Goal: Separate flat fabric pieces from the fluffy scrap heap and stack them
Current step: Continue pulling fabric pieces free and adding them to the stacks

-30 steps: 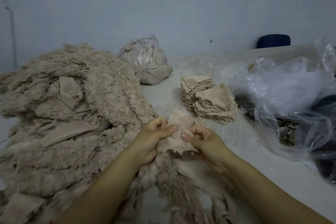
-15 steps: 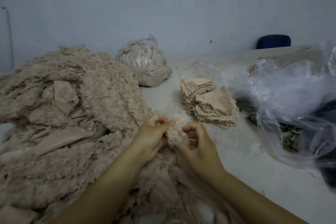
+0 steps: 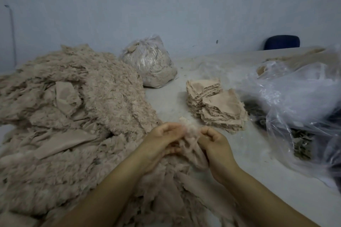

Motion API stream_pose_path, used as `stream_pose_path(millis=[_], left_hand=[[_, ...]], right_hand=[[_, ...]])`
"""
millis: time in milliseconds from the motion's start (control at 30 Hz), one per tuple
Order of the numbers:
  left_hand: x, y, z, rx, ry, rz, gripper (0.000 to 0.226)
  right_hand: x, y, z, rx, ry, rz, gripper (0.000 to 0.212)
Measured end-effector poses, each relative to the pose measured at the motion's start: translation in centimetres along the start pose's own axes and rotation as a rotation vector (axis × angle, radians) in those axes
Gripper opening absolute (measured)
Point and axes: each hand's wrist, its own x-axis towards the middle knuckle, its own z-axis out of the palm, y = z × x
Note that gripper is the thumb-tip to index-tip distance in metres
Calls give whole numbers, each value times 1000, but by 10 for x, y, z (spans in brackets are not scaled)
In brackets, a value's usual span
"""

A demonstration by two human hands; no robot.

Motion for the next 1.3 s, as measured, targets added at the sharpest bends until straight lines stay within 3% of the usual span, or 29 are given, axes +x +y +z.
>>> stream_pose_path(millis=[67, 167, 300, 400, 500, 533, 633, 700, 767, 833, 900, 1000, 1100, 1167, 1233, 1300], left_hand=[[3, -4, 6, 112, 30, 14, 62], [6, -2, 3, 73, 128, 33, 23], [4, 0, -14, 205, 53, -20, 15], [6, 2, -11, 203, 37, 6, 40], [13, 6, -4, 315, -14, 37, 70], [15, 6, -1, 339, -17, 52, 61], [19, 8, 4, 262, 113, 85, 5], [23, 10, 2, 236, 215, 79, 13], [25, 10, 0, 187, 249, 86, 15], [26, 10, 2, 122, 226, 70, 17], [26, 11, 4, 37, 227, 39, 20], [25, 16, 1, -9, 152, -39, 22], [22, 11, 6, 53, 116, -14, 32], [23, 5, 14, 11, 179, 53, 16], [27, 3, 18, 24, 284, 111, 15], [34, 6, 13, 39, 438, 163, 16]], right_hand=[[-1, -2, 9, -42, -25, -29, 11], [5, 0, 13, 18, 59, 16, 19], [15, 2, 4, 79, 169, 63, 15], [16, 0, 6, 9, 126, 46, 17], [15, -7, 14, 16, -55, 36, 14], [15, -8, 16, 23, -80, 19, 14], [23, -13, 13, 1, 45, -49, 24], [26, -11, 6, 32, -1, 52, 47], [20, -4, 5, 34, -209, 170, 60], [12, 4, 9, 134, -311, 184, 49], [10, 10, 14, 213, -222, 122, 27], [14, 9, 15, -58, -68, -111, 7], [12, 9, 20, -103, -51, -162, 12], [9, 10, 26, -54, -31, -84, 32], [7, 14, 29, -1, -61, -23, 44], [2, 19, 26, -27, -117, -57, 32]])
